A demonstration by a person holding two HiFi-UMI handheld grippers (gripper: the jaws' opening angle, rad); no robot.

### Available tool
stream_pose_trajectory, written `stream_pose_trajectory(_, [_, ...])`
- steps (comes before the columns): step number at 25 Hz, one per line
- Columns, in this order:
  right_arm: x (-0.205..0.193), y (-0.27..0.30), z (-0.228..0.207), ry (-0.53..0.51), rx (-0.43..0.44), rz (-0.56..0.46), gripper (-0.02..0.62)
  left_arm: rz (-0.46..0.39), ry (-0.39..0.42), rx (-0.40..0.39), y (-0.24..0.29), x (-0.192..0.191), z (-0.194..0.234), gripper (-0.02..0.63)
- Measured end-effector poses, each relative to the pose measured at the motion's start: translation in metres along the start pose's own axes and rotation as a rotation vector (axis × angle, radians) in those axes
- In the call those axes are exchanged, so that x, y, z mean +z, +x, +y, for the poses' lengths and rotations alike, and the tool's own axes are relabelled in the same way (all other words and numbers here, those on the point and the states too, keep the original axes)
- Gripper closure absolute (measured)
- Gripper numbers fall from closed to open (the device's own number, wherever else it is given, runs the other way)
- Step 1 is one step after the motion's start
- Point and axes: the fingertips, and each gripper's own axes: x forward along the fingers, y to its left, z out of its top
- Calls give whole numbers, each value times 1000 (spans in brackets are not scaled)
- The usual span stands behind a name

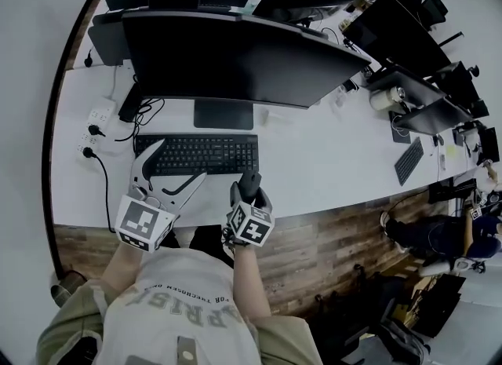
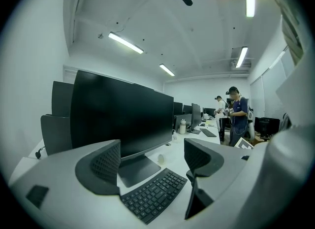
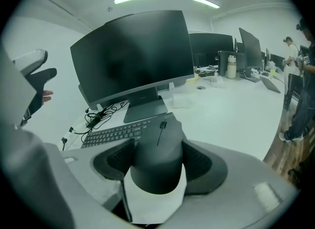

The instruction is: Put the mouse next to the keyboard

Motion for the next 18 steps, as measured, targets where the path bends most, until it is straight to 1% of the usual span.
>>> stream_pose_trajectory(5, [28, 8, -47, -28, 34, -1, 288, 6, 1, 41, 28, 4, -32, 221])
stream_pose_trajectory(10, [49, 21, -85, -73, 65, 14, 288, 9, -15, 108, 49, 5, -53, 221])
stream_pose_trajectory(14, [62, 38, -105, -137, 95, 38, 288, 11, -26, 153, 62, 4, -63, 221])
stream_pose_trajectory(18, [63, 62, -116, -184, 150, 93, 288, 10, -28, 205, 70, 4, -69, 221])
